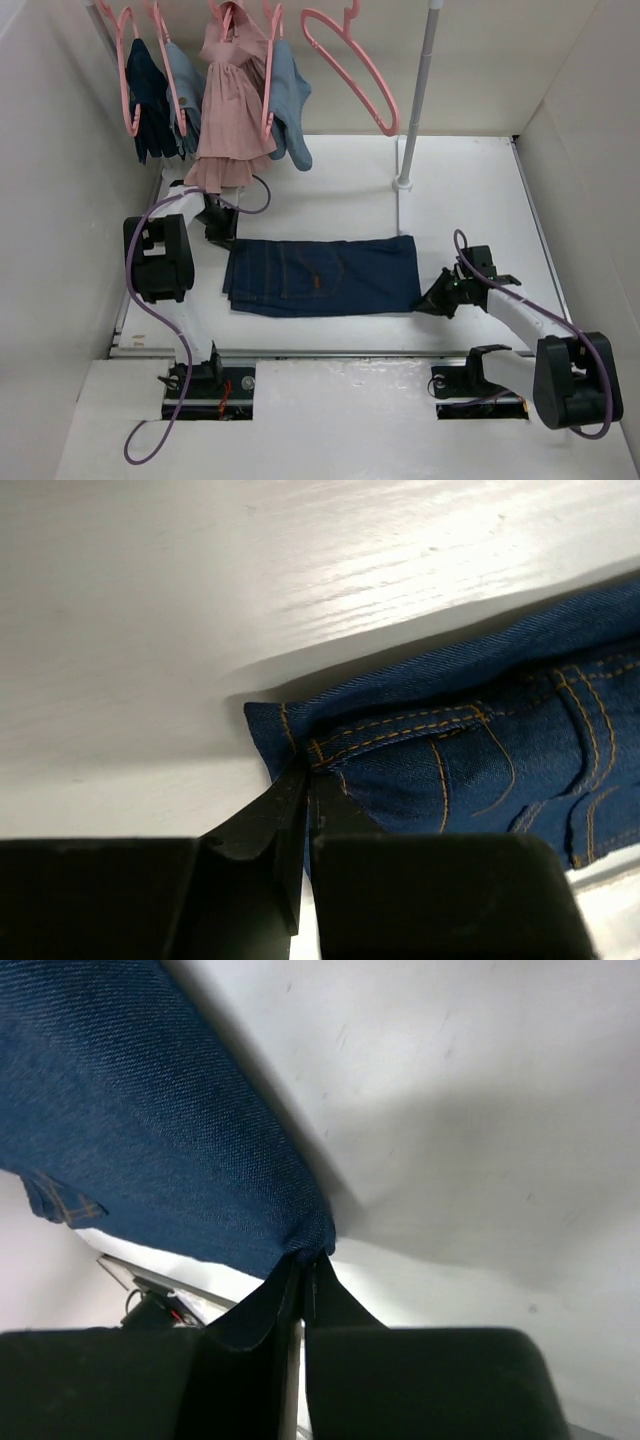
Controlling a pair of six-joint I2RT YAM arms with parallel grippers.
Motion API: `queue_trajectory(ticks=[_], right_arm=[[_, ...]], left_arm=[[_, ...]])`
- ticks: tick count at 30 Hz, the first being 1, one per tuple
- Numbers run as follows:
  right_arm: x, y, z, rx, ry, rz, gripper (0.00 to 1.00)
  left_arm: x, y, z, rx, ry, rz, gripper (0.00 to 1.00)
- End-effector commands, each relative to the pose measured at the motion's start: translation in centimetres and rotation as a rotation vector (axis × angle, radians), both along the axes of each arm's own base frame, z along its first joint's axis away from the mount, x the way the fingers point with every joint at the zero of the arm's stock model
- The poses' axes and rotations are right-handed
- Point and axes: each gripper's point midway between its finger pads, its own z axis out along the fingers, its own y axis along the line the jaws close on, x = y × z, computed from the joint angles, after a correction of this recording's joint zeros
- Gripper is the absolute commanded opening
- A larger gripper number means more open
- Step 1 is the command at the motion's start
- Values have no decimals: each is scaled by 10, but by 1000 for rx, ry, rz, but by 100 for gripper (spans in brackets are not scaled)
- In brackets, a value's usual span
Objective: Place the trousers on the hanger
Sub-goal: Fold the trousers at the center of the board.
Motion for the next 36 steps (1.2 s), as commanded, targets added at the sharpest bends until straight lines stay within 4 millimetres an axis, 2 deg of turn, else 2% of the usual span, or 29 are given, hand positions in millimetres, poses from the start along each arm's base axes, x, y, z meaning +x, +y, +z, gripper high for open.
queue_trajectory(ticks=[1,2,4,5,6,7,8,11,12,13,14,15,16,17,19,20,21,22,25,28,30,31,35,36], right_arm=[[-11,-2,-1,-28,18,-15,0],[-13,-2,3,-23,12,-24,9],[-16,0,6,-53,1,19,61],[-2,1,24,-68,-55,29,97],[0,-1,31,-103,-65,47,100],[15,-12,40,-175,-110,19,100],[40,-11,74,-195,-215,14,100],[88,-19,109,-270,-348,13,100],[113,-18,136,-268,-427,17,100],[130,-18,126,-305,-420,77,98],[142,-19,125,-314,-419,108,98],[161,-15,137,-320,-454,137,95],[169,-15,109,-348,-389,226,94],[176,-14,102,-360,-373,255,94],[188,2,98,-342,-382,344,90],[190,5,86,-358,-372,400,90],[190,10,82,-365,-383,436,88],[190,21,87,-369,-415,486,86],[188,37,82,-398,-456,600,84],[181,46,67,-354,-420,655,84],[173,44,50,-350,-351,669,81],[169,47,46,-345,-330,674,79],[159,34,32,-394,-273,646,79],[159,29,27,-422,-265,630,74]], left_arm=[[25,34,26,136,-132,69,0],[23,34,28,136,-135,69,0],[18,17,30,103,-141,-1,0],[14,11,29,91,-136,-16,0],[11,6,33,93,-147,-40,0],[8,-3,34,91,-150,-66,0],[6,-6,33,92,-158,-85,0],[6,-13,36,93,-172,-113,0],[6,-13,36,93,-172,-113,0],[4,-13,36,93,-163,-113,0],[7,-11,39,107,-173,-110,0],[8,-8,38,124,-175,-115,0],[5,-7,38,124,-166,-115,0],[6,-7,41,124,-175,-115,0],[9,-6,44,133,-185,-112,0],[9,-6,44,133,-185,-112,0],[9,-6,44,133,-185,-112,0],[7,-6,43,133,-174,-113,0],[7,-6,43,133,-174,-113,0],[7,-4,43,142,-174,-110,0],[4,-3,41,150,-165,-109,0],[4,-3,40,151,-164,-109,0],[5,-1,43,162,-175,-115,0],[5,-1,43,162,-175,-115,0]])
